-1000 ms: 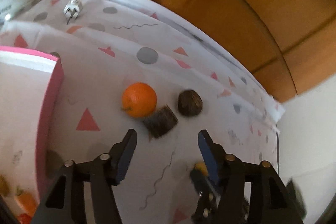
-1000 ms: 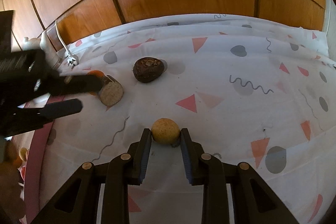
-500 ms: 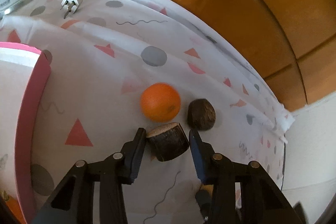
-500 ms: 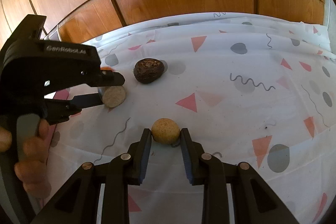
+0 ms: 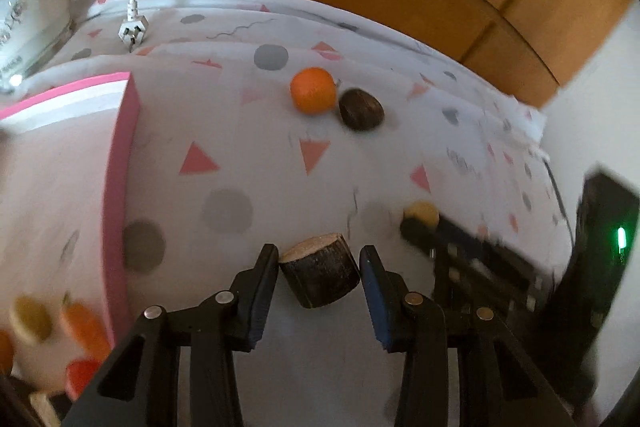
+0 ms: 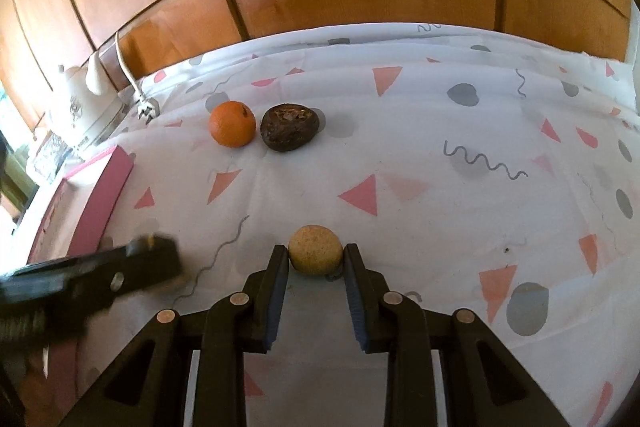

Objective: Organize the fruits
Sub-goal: 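Carry the dark log piece into the pink tray and open the left tool, then carry the yellow potato into the pink tray and open the right tool, then move the right tool to the dark round tuber and close on it, then grasp the orange with the left tool while the right holds the tuber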

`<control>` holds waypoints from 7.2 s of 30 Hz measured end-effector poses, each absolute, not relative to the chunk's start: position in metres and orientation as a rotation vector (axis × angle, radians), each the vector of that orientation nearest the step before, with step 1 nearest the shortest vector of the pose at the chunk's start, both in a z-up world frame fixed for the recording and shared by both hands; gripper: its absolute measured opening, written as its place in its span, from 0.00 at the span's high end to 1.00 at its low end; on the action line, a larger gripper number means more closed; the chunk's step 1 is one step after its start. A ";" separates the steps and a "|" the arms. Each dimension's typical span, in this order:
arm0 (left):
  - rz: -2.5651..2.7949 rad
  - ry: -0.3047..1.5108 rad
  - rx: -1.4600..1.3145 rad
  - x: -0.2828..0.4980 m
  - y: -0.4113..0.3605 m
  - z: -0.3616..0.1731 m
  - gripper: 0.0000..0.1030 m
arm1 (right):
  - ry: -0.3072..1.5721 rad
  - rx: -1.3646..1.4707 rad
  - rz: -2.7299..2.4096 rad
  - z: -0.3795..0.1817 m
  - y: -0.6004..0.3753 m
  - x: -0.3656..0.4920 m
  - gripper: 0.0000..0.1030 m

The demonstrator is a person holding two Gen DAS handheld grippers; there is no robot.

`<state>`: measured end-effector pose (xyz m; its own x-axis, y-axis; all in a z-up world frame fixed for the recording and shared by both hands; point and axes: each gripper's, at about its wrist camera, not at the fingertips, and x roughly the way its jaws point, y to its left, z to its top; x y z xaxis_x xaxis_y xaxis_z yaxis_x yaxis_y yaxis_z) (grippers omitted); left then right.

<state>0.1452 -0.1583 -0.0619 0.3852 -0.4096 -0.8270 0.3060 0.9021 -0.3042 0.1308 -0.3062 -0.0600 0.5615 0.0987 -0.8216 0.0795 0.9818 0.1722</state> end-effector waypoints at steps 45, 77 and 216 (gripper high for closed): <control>-0.324 0.877 -0.137 0.077 -0.077 -0.013 0.59 | 0.956 0.103 -0.040 -0.057 -0.298 0.076 0.73; -0.042 0.926 -0.189 0.132 0.032 -0.040 0.58 | 0.962 0.052 -0.063 -0.057 -0.291 0.078 0.73; -0.329 0.975 -0.082 0.186 -0.132 -0.037 0.49 | 0.960 0.142 -0.009 -0.053 -0.303 0.225 0.63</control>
<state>0.1862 -0.1319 -0.0372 0.5163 -0.3099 -0.7984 0.2372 0.9475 -0.2144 0.2254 -0.3028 -0.0532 0.5743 0.0557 -0.8167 0.0706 0.9906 0.1172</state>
